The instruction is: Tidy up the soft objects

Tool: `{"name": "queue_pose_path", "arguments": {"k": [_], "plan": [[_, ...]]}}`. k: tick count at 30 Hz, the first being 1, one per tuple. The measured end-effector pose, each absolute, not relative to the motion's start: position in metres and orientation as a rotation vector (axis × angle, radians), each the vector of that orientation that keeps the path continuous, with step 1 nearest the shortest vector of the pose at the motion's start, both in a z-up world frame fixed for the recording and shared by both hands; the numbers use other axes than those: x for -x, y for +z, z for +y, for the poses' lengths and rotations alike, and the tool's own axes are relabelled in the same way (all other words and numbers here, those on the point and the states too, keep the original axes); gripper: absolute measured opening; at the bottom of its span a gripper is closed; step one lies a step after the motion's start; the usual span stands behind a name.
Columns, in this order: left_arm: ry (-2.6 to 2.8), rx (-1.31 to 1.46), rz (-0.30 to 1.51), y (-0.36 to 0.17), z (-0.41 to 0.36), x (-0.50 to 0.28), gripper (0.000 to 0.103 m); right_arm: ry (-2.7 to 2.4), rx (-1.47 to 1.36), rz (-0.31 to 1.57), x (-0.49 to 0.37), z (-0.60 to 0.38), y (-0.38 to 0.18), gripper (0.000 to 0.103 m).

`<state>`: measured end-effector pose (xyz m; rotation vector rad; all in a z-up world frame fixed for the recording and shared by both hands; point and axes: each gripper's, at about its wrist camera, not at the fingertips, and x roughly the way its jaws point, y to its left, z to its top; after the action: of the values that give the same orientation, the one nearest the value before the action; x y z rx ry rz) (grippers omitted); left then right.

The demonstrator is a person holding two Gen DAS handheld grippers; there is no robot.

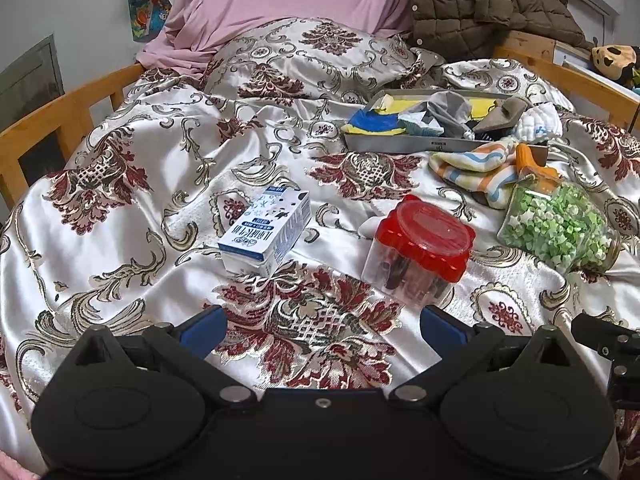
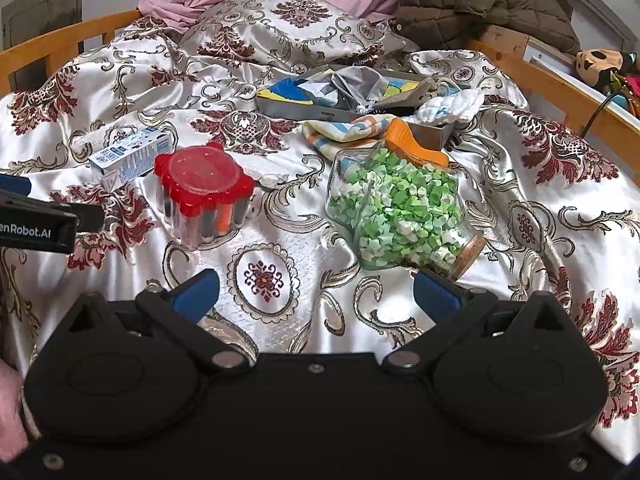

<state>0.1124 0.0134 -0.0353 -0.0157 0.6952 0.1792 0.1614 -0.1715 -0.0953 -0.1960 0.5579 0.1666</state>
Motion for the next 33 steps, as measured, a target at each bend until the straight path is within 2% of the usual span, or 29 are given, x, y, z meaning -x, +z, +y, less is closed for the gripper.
{"name": "queue_pose_path", "arguments": {"k": [9,19,33], "plan": [[0.15,-0.009,0.639,-0.032,0.007,-0.116,0.102,0.145,0.18,0.513,-0.158,-0.171,-0.092,0.102],[0.128,-0.036,0.616,-0.034,0.003,-0.123,0.102,0.122,0.176,0.372,-0.161,-0.184,-0.085,0.102],[0.025,-0.036,0.573,-0.028,-0.01,-0.189,0.102,0.054,0.084,0.309,-0.217,-0.222,-0.085,0.102]]}}
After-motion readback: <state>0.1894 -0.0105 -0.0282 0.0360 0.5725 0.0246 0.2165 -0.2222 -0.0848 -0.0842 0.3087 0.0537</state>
